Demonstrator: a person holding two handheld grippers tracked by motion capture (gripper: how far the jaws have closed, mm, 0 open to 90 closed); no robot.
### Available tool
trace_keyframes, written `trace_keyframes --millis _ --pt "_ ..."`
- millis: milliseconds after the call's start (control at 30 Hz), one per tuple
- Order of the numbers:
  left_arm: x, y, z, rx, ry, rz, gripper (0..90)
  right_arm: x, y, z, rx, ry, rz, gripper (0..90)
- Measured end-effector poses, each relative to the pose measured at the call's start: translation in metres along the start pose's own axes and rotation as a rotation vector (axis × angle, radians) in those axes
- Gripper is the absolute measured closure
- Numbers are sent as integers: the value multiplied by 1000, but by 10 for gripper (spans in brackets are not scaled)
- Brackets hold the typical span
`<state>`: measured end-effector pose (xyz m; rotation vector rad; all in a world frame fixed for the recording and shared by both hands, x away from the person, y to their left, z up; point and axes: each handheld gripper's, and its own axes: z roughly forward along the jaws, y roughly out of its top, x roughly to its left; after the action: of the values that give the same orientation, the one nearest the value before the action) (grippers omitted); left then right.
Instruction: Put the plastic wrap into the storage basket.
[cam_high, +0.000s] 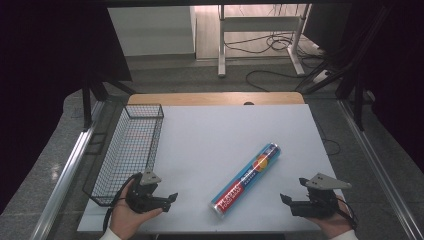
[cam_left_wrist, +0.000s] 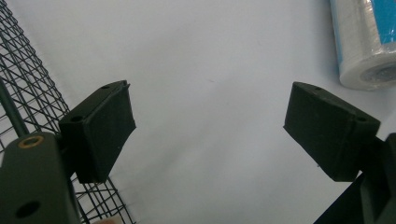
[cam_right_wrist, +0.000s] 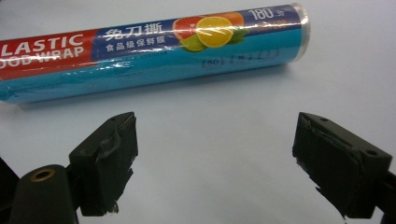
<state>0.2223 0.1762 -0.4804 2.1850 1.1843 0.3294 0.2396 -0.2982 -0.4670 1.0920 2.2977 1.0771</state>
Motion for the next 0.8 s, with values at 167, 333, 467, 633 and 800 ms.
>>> trace_keyframes --millis 167,333,467,633,800 --pt "1 0 -2 -5 1 -12 154 -3 -1 0 1 3 -3 162" --pt "1 0 -2 0 4 -12 153 -1 -1 0 16 1 -23 165" --pt "1 0 -4 -5 6 -20 153 -1 0 -1 11 3 -15 169" --pt "1 0 -4 -6 3 -19 154 3 1 0 12 9 -26 169" --pt "-1 1 -4 -5 0 -14 154 3 1 0 6 12 -28 170"
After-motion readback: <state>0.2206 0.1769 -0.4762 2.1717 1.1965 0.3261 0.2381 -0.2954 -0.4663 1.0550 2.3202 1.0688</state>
